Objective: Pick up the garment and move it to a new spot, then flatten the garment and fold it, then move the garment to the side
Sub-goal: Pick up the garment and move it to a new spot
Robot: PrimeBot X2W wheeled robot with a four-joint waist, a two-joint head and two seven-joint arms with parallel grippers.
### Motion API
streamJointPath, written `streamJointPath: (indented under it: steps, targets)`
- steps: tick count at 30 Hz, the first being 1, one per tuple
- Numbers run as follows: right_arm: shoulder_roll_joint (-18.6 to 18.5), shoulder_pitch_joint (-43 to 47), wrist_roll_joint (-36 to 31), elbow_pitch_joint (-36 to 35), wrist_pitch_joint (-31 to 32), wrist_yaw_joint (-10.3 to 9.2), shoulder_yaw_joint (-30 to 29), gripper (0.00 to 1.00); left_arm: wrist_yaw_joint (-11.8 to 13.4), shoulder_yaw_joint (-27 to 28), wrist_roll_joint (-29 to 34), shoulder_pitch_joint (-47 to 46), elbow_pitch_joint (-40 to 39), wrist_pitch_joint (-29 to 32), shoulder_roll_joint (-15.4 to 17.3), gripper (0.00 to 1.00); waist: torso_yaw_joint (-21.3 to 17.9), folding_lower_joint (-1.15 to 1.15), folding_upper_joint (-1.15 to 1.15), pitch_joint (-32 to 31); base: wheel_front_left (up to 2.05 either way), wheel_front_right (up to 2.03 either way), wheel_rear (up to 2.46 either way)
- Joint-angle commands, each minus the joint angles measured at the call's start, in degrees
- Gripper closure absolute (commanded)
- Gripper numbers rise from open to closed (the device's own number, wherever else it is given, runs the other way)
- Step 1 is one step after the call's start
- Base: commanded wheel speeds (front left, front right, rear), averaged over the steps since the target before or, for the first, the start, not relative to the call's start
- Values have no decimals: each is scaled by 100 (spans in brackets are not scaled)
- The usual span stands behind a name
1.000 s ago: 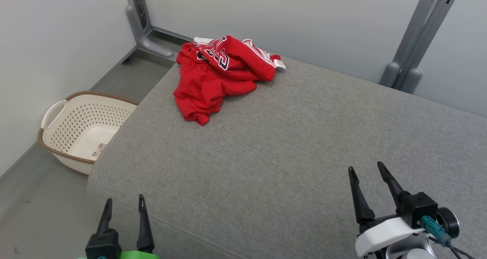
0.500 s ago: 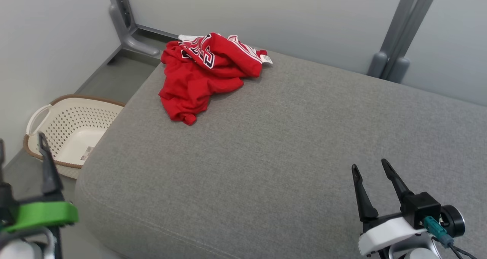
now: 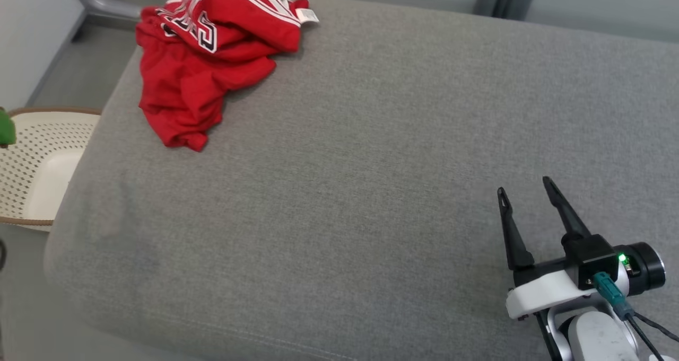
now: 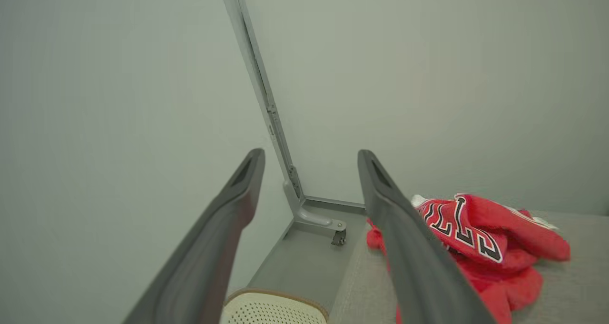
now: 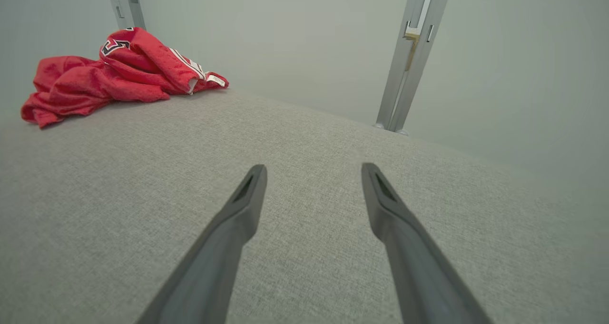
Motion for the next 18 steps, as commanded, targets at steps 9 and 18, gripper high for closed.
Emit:
streamJointPath:
  steps: [9, 18]
  targets:
    - [-19, 115, -349, -690, 196, -3, -252, 0, -207, -658, -1082, -672, 1640, 793, -214, 0, -760, -1, 0, 1292, 0, 0, 0]
    - [-22, 193, -378, -1149, 320, -3, -389, 0, -206, -1435, -2309, -707, 2083, 644, -79, 0, -882, -1, 0, 1704, 0, 0, 0]
